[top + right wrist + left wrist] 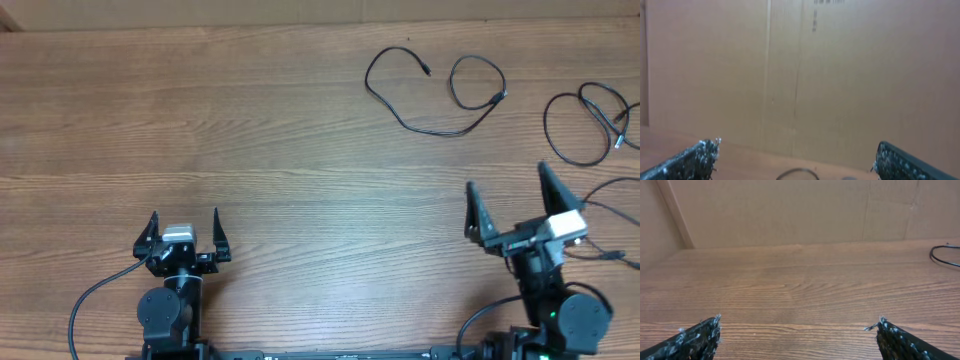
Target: Untangle cables
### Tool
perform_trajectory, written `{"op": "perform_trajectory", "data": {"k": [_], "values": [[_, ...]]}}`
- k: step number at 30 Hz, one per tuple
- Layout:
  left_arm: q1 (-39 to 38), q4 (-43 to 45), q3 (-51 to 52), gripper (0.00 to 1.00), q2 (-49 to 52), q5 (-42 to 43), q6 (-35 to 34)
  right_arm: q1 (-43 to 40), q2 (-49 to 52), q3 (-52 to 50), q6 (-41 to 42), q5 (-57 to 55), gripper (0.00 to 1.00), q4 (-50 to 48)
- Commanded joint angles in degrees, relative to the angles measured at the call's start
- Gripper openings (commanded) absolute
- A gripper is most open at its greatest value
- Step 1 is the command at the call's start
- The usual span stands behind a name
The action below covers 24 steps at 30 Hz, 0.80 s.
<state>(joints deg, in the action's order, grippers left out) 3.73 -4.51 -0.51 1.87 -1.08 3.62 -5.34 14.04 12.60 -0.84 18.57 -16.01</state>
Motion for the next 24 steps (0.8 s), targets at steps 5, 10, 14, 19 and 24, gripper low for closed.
{"op": "perform_trajectory", "data": {"k": [5, 10, 14, 19, 24], "values": [[-0.1, 0.0, 0.2, 1.0, -0.7, 0.7, 1.1, 1.7, -7.5, -8.4, 3.7, -6.0, 1.0, -1.0], [-0.1, 0.0, 0.2, 1.0, -0.7, 0.7, 1.1, 1.7, -10.5, -11.0, 5.6, -8.7, 1.0, -1.1], [-0.1, 0.0, 0.2, 1.0, -0.7, 0.7, 1.1, 1.7, -13.4, -12.2, 5.6, -11.3, 1.0, 0.2], [-0.1, 0.0, 0.2, 1.0, -0.7, 0.7, 1.1, 1.7, -13.9, -12.2, 5.6, -13.2, 1.0, 2.9], [-0.1, 0.0, 0.2, 1.0, -0.7, 0.7, 1.1, 1.9, -13.9, -12.2, 5.6, -13.9, 1.0, 8.5]]}}
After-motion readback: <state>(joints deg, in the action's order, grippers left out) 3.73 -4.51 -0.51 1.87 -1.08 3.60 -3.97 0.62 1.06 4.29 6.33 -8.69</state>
